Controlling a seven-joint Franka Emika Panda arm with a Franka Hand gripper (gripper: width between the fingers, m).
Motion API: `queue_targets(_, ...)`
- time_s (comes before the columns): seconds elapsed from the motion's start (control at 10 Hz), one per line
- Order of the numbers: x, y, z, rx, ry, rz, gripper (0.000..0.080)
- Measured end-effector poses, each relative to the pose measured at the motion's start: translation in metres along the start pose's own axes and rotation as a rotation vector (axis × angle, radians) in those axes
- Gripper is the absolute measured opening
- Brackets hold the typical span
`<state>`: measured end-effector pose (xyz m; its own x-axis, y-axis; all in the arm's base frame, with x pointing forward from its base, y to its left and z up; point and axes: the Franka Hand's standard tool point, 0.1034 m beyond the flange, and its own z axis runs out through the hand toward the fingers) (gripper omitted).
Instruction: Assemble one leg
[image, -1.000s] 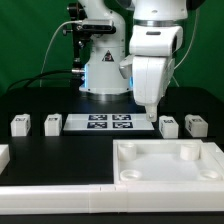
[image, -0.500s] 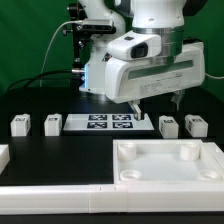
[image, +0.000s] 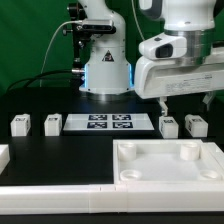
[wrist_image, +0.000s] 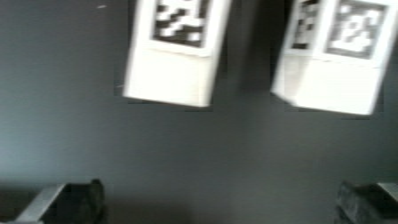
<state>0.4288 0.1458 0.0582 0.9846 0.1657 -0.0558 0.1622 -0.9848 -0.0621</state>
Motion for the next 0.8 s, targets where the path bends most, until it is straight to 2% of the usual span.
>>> queue_targets(0.1, 0.002, -0.012, -0.002, 0.007, 0.006, -0.011, 0.0649)
queue_targets(0.5, 0.002, -0.013, -0.003, 0.007, -0.018, -0.011, 0.0649)
queue_targets(0.7, -0.012, -0.007, 0.002, -0.007, -0.231, -0.005, 0.0649)
queue_targets(0.8, -0.01, -0.009, 0.006, -0.001, -0.277, 0.002, 0.0649)
